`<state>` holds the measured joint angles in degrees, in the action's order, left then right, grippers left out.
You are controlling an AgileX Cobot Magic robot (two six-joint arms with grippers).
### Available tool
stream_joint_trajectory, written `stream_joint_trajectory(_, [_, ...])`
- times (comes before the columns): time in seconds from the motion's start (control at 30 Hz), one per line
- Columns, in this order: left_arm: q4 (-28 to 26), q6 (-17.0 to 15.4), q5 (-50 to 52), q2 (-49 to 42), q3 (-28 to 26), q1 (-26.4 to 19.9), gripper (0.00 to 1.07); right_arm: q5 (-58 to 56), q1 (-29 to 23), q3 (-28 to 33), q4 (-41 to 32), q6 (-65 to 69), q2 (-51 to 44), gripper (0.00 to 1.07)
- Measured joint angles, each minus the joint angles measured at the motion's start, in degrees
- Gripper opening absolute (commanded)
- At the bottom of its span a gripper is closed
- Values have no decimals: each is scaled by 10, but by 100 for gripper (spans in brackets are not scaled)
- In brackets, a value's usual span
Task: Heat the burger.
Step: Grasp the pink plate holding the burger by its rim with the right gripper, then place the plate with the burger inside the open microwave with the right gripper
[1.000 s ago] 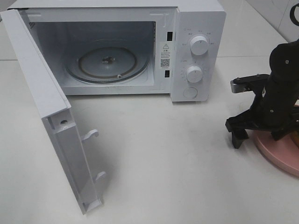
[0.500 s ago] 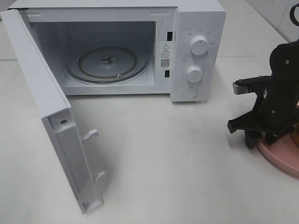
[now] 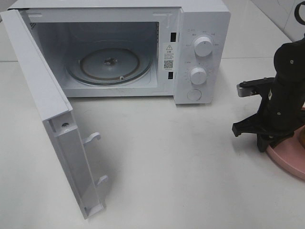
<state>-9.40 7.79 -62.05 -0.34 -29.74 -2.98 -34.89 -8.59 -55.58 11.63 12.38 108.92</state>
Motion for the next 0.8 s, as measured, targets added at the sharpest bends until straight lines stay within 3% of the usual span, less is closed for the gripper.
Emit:
stream_joint_trajectory(0.33, [0, 0, 0, 0, 0, 0, 100, -14, 0, 0, 10, 6, -7, 0])
stream_joint_trajectory(0.8, [0, 0, 0, 0, 0, 0, 100, -93, -58, 1, 133, 111, -29, 0])
